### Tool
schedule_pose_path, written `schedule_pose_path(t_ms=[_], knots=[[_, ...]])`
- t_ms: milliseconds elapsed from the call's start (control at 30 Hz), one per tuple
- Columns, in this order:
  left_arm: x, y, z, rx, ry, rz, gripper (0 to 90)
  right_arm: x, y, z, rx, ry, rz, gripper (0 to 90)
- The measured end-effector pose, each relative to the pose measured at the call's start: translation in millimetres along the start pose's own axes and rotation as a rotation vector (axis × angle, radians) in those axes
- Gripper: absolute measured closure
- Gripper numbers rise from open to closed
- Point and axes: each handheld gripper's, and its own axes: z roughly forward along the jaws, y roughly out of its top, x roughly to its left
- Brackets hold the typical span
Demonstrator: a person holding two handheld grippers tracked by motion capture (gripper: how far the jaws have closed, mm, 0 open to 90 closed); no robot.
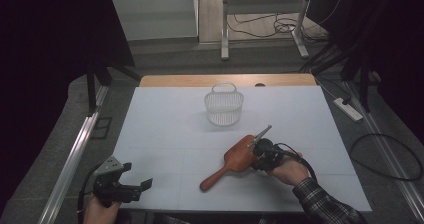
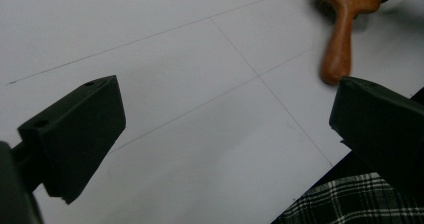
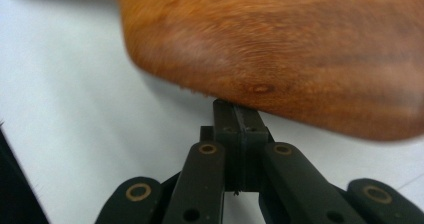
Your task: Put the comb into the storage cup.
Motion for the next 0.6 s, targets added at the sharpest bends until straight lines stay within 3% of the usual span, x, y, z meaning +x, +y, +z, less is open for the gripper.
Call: schedule_pose_path(t_ms=[300,600], knots=[[0.4,0.4,0.4,0.003,-0.001,-0.001,1.5,-20.3,12.4,5.1,-0.011,-0.034,0.048,89.8],[0.8,0.4,0.2,0.003,-0.002,-0.004,1.5,-26.5,29.2,17.7,0.001,-0.053,0.052,89.8]])
